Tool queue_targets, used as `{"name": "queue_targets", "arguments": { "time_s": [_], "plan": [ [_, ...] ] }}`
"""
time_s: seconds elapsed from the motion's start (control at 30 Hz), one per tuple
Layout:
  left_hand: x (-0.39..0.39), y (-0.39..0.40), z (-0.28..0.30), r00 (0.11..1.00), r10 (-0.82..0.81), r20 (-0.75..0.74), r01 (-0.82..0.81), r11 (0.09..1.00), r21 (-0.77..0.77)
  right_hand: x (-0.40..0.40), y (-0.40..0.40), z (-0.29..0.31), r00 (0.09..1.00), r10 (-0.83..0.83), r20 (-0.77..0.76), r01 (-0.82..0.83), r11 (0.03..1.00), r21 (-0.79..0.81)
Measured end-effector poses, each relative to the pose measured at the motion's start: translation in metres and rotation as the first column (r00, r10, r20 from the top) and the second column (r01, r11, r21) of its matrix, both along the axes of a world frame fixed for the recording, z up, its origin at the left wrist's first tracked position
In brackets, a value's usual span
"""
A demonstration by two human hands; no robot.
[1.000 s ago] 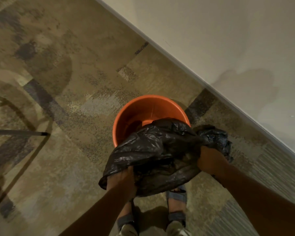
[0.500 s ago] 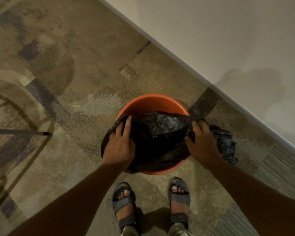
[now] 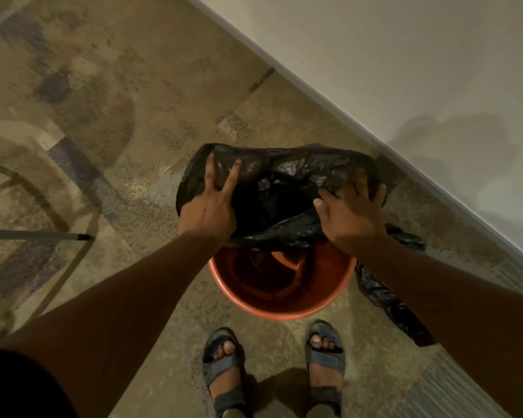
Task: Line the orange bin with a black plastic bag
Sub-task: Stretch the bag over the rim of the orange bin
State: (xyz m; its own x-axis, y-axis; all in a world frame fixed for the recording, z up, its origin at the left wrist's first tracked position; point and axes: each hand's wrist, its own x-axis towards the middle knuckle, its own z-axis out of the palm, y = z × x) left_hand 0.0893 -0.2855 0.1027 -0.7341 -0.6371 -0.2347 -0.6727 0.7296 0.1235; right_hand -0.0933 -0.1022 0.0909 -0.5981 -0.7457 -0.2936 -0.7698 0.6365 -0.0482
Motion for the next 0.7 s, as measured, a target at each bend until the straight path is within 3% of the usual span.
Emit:
{"name": "queue_targets", "arguments": {
  "time_s": [0.1,0.17,0.3,0.4,0.5,0.63,0.7],
  "plan": [
    [-0.01,-0.006,-0.001,0.997,-0.05,0.057,0.053,0.998,-0.035,-0.001,-0.018,0.003,0.993,0.118,-0.027,-0.119,0.991,-0.055],
    [-0.016,-0.006,-0.001,0.991,-0.133,0.018,0.133,0.99,-0.041,0.001,-0.027,0.001,0.981,0.193,0.016,-0.19,0.976,-0.109],
    [-0.025,-0.003,-0.017,0.959,-0.283,0.001,0.282,0.956,0.081,0.002,-0.045,-0.009,0.965,0.25,0.076,-0.242,0.965,-0.097],
    [-0.031,-0.007,-0.029,0.986,-0.149,0.074,0.128,0.964,0.232,-0.002,-0.056,-0.013,0.972,0.222,0.074,-0.211,0.969,-0.128],
    [-0.033,-0.016,-0.036,0.999,-0.009,0.042,-0.006,0.936,0.351,-0.007,-0.065,-0.018,0.979,0.197,0.049,-0.189,0.973,-0.134],
    [-0.028,-0.033,-0.041,1.0,0.012,-0.008,-0.008,0.908,0.419,-0.017,-0.075,-0.018,0.99,0.13,0.046,-0.123,0.985,-0.124],
    [-0.023,-0.038,-0.044,0.997,0.074,-0.022,-0.055,0.878,0.475,-0.023,-0.076,-0.019,0.987,0.068,0.145,-0.037,0.978,-0.204]
  ]
}}
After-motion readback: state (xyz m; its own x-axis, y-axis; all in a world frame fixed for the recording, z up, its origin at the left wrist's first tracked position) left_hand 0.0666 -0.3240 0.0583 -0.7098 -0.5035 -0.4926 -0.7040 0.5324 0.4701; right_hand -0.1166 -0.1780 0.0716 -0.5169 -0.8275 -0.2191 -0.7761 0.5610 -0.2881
